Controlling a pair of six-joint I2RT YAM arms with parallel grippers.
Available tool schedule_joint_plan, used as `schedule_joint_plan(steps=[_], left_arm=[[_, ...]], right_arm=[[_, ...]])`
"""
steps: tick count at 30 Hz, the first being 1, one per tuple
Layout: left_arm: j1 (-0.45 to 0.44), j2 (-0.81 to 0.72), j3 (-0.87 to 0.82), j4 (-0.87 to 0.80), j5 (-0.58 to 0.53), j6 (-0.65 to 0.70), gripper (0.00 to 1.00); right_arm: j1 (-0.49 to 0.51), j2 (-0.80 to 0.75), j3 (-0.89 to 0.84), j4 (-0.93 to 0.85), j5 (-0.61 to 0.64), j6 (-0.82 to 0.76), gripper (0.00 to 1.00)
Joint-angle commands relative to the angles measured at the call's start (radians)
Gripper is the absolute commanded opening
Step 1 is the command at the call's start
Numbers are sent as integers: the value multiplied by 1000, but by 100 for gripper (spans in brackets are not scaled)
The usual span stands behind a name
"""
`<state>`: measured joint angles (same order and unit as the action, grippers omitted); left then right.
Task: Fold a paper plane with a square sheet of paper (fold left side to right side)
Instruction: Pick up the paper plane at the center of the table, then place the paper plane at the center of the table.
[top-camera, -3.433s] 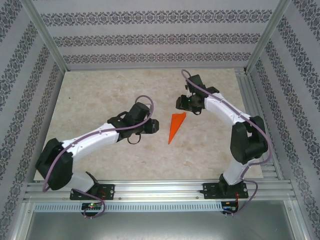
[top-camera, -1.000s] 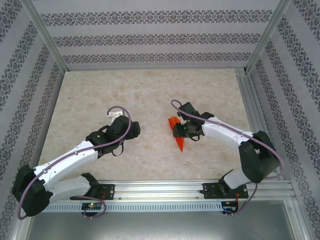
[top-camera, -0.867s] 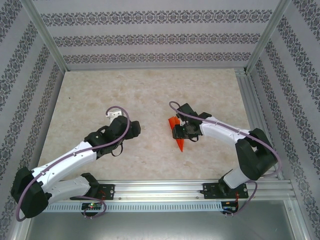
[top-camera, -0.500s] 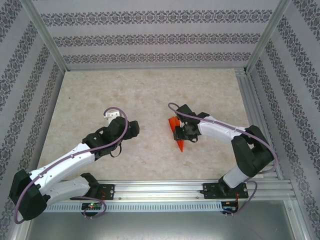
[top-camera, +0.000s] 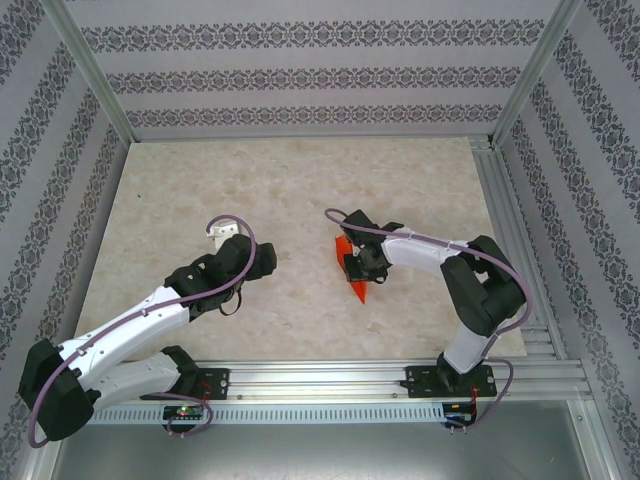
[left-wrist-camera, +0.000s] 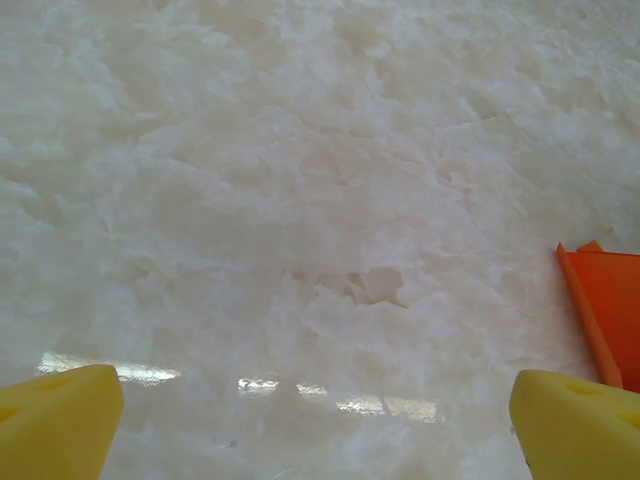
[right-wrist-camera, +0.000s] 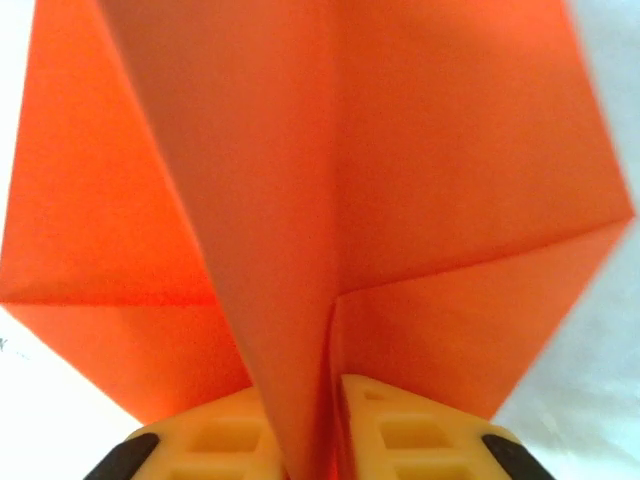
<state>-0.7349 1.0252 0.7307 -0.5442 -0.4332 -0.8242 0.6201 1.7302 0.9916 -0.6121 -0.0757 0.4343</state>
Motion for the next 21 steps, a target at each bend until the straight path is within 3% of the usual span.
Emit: schedule_joint_plan(steps=[1,3,10,21], left_arm=[[3,-14,20,-41,-32,10,100],[4,-18,22,-50,-37,13,100],[4,-45,26,-67,-53,22,100],[3,-85,20,-121,-79,18,100]], right_arm=[[10,17,50,-24,31,-25,12],[5,9,86,-51,46,-31,7],[-83,71,310,-180,93,-52,7],[-184,412,760,-313,126,-73,6]])
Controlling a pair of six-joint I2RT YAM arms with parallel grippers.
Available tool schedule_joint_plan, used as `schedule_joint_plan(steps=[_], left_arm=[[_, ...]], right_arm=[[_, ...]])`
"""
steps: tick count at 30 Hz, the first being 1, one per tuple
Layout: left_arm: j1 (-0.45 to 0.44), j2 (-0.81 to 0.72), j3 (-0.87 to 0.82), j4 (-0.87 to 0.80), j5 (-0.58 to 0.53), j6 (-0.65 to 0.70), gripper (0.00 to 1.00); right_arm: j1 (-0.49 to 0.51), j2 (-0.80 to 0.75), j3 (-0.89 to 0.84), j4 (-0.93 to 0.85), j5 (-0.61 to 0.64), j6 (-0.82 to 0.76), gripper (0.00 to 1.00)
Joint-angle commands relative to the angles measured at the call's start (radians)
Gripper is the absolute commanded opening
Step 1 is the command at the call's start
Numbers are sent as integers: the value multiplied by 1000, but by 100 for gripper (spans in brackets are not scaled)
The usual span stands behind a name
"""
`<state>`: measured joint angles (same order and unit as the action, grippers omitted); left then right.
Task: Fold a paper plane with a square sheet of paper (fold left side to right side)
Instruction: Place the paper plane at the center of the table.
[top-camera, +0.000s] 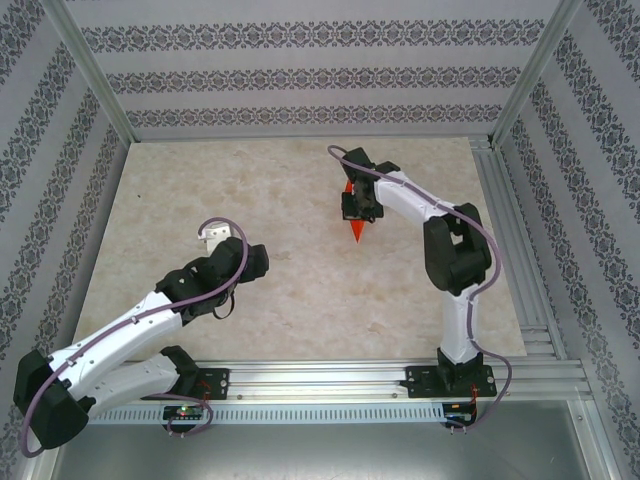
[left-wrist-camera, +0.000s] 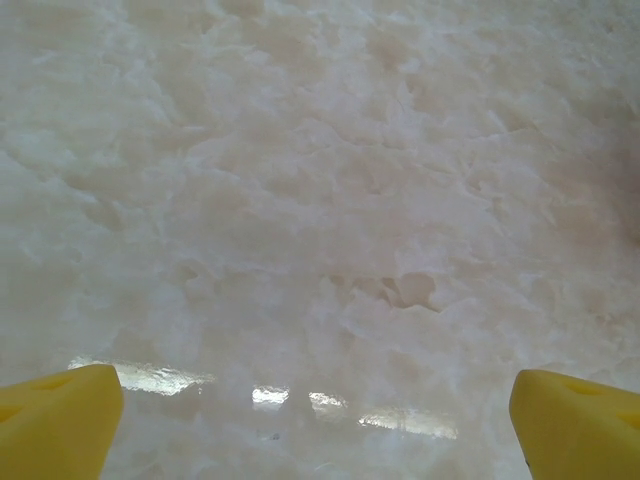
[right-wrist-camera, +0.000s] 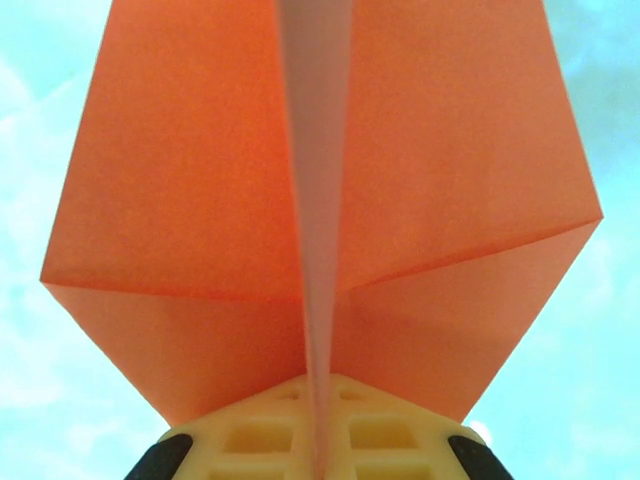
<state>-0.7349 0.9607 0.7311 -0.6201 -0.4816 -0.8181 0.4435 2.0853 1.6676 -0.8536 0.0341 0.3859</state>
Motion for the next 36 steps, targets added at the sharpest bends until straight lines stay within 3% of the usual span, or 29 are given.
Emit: schedule_joint_plan(steps=[1,16,36], left_arm=[[4,-23,19,-48,-29,13,100],[3,-27,22,-67,-46,12,100],[4,-10,24,-53,-43,17,100]], right_arm=[[-8,75,108,-85,15,-26,6],[52,108,26,-56,-39,34,7],[82,152,67,-113,17,32,18]])
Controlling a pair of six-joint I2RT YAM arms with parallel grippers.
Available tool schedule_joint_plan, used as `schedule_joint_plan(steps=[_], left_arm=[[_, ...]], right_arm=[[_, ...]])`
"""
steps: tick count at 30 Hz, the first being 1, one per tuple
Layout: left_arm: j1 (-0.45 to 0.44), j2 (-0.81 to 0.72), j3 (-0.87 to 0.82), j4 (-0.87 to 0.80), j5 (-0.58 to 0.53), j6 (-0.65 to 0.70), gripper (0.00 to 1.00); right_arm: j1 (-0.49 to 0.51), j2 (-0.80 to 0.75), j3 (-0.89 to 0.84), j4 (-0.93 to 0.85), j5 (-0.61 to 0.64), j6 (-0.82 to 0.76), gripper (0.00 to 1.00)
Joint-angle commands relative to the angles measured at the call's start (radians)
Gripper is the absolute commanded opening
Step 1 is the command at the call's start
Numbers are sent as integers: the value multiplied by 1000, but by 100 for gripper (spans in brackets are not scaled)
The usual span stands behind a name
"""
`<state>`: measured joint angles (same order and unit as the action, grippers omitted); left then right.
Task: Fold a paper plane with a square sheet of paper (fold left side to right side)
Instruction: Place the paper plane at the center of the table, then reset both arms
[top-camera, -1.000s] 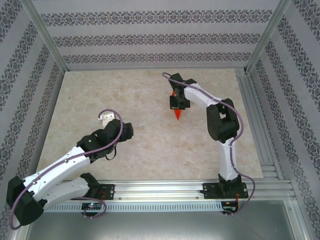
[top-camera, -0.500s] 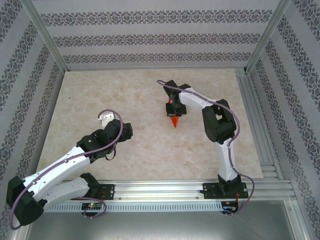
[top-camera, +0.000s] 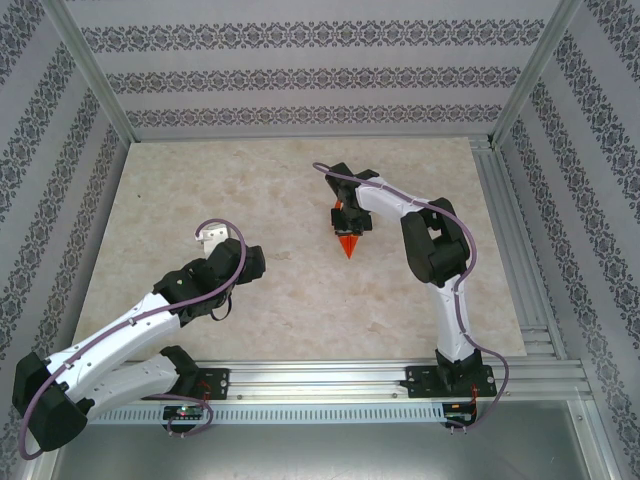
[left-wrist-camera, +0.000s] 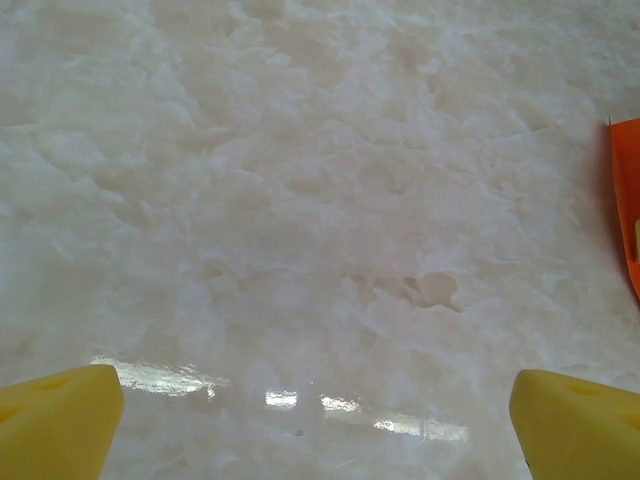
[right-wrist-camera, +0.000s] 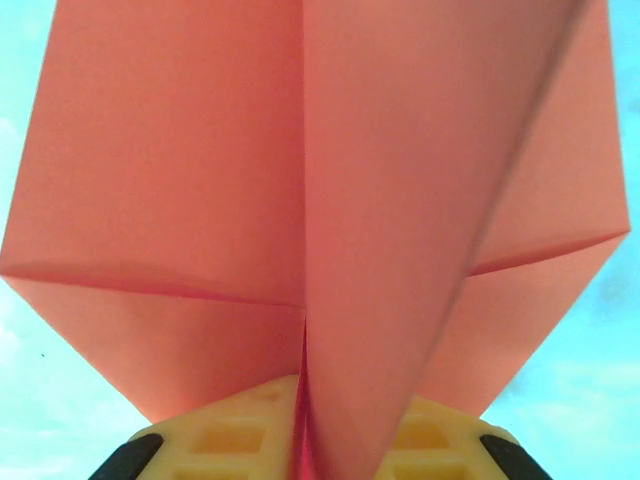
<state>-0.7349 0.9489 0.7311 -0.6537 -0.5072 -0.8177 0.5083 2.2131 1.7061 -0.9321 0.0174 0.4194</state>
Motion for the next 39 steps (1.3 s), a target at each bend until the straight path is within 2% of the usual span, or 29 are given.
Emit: schedule_joint_plan(steps=[1,16,23,30,36,39], left_arm=[[3,4,26,-20,-16,17,100],[3,17,44,-23,-16,23,100],[5,24,72,-18,-31,45,100],[15,35,138,26,-144,137,100],[75,13,175,73,-366,253,100],[113,-36,141,159,-475,315,100]], right_arm=[[20,20,36,-42,43,-4,19],[43,-65,106,-167,99,-13,28],[54,-274,38,-186,140,-14,36],[14,-632,-202,-73,182,-51,46],[-156,-950,-536,196,184,-114,61],[-245,-1071,-697,335,210,-175,74]])
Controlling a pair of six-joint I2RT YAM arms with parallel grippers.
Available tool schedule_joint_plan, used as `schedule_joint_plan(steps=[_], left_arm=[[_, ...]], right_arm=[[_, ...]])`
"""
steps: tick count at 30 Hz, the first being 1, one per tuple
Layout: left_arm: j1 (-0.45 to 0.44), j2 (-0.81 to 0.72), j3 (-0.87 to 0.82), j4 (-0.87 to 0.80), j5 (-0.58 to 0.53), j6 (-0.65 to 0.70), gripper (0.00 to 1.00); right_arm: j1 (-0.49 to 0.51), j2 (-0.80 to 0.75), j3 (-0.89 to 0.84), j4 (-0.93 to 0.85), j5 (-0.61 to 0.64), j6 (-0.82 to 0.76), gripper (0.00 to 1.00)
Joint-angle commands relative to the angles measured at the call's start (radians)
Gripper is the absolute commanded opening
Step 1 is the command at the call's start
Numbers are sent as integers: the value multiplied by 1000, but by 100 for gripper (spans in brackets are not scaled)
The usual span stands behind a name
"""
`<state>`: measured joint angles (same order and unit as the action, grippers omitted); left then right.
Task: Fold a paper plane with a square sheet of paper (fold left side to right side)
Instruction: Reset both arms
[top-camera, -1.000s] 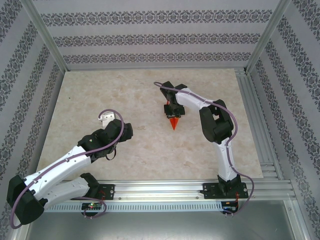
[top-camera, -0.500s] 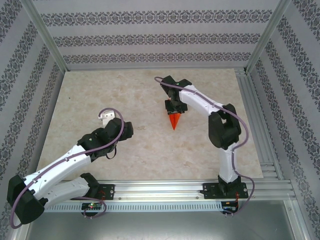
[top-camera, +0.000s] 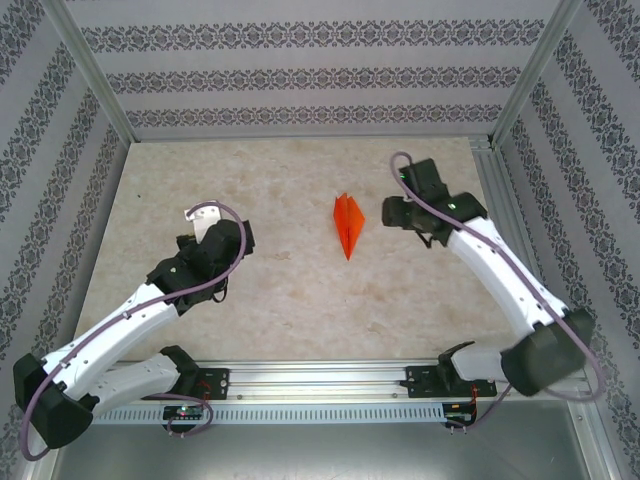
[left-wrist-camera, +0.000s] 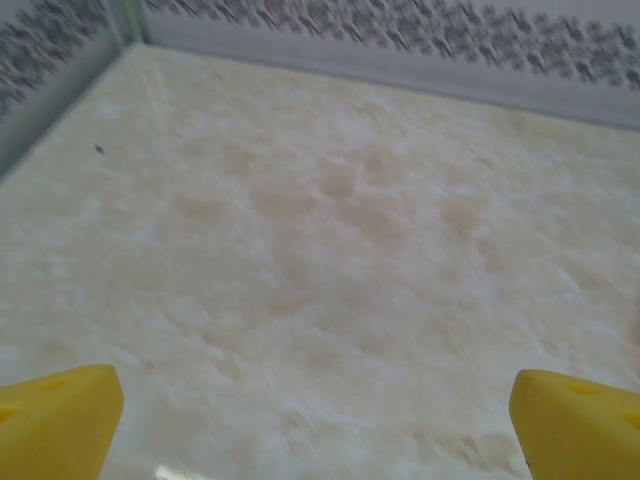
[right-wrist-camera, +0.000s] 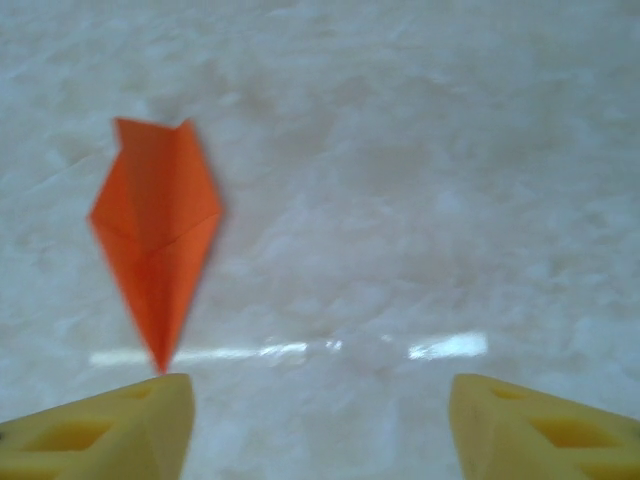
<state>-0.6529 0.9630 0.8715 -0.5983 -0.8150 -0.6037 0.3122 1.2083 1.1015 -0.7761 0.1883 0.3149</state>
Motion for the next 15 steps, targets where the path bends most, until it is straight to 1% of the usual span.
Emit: schedule_joint_plan(steps=[1,2,3,5,7,10,12,14,15], left_arm=[[48,-71,-21,142,-194,122,100],[68,-86,-44,175,-209,137,100],[92,-101,-68,209,-218,153,100],[131,-124,-128,288,-236,186,100],[177,-139,-220,415,-243,240,100],[253,-135,-327,519,-176,270,100],[301,-116,-385,583,-124,284,100],[335,-89,-435,655,-75,316,100],[347,-76,-461,708,-54,343,100]], right_arm=[[-76,-98,-144,231,51,-97,83],[-104,-121,-188,272,72,-111,92],[-139,-140,-232,313,73,-124,98],[-205,-164,-305,386,53,-137,98],[-272,-179,-393,505,31,-140,98],[-318,-174,-542,735,60,-146,98],[-326,-151,-630,896,86,-168,98],[-332,-115,-682,1014,112,-172,98],[-335,-94,-697,1069,101,-187,98]])
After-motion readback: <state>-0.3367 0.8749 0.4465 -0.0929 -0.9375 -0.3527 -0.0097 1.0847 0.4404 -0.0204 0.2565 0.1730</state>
